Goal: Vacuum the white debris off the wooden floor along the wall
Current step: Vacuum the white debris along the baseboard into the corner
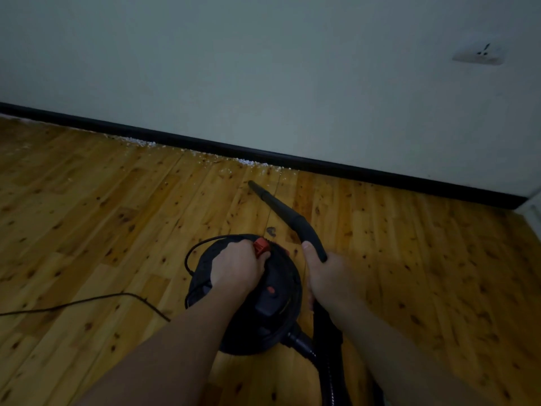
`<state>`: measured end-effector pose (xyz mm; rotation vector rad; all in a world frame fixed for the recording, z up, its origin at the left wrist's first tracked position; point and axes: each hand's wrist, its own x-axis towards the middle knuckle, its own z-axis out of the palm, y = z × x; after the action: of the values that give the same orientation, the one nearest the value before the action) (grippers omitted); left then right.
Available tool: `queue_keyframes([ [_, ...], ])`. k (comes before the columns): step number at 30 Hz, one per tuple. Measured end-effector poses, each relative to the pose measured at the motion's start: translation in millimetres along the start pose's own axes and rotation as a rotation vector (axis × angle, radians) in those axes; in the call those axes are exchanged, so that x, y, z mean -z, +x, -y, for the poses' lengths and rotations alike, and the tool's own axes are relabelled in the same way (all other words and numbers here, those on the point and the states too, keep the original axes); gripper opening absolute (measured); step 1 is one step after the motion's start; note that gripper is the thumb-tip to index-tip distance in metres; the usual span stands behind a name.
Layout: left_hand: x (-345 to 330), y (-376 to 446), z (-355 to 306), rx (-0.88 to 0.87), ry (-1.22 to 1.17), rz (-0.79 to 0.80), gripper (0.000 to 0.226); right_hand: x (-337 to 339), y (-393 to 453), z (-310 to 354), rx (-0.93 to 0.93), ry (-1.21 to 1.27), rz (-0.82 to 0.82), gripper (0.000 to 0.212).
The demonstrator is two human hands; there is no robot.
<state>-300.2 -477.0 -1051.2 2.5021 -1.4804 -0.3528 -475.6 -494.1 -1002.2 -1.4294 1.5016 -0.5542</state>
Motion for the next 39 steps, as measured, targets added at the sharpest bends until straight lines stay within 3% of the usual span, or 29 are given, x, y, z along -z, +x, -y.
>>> queue_keyframes([
  [16,9,56,-3,-0.049,0.042,0.044,0.046,-2,38,21,-0.016,0.013,-0.031,0.063],
  [39,15,125,-10,-0.117,0.075,0.059,0.047,-38,108,40,-0.031,0.062,-0.028,0.054],
])
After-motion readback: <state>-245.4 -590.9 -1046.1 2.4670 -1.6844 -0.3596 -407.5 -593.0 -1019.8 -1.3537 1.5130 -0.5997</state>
